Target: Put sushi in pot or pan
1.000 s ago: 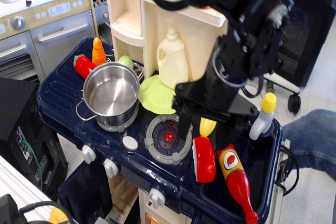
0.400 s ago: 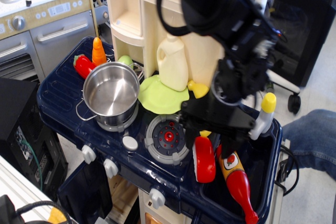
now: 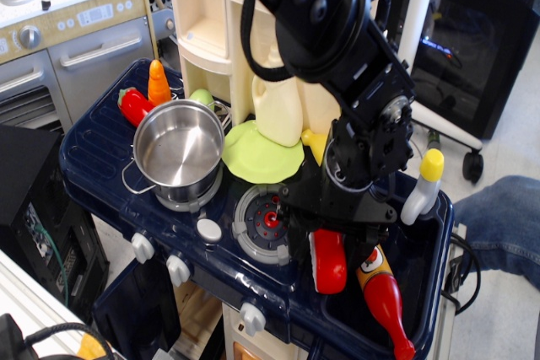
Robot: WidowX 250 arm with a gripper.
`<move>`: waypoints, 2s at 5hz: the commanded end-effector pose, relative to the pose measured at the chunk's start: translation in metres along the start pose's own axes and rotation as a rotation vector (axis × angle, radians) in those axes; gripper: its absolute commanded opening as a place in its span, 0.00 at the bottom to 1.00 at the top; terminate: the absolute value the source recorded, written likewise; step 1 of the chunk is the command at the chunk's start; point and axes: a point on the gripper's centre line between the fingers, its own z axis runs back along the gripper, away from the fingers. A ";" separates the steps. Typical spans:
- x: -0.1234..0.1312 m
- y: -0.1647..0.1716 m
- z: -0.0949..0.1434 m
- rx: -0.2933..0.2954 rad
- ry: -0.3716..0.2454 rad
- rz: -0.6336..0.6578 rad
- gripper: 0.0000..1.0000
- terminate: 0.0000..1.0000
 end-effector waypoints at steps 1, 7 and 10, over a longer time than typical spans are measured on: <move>0.008 0.000 0.015 0.011 0.002 -0.014 0.00 0.00; 0.088 0.138 0.041 0.194 -0.192 -0.216 1.00 0.00; 0.088 0.138 0.041 0.194 -0.192 -0.216 1.00 1.00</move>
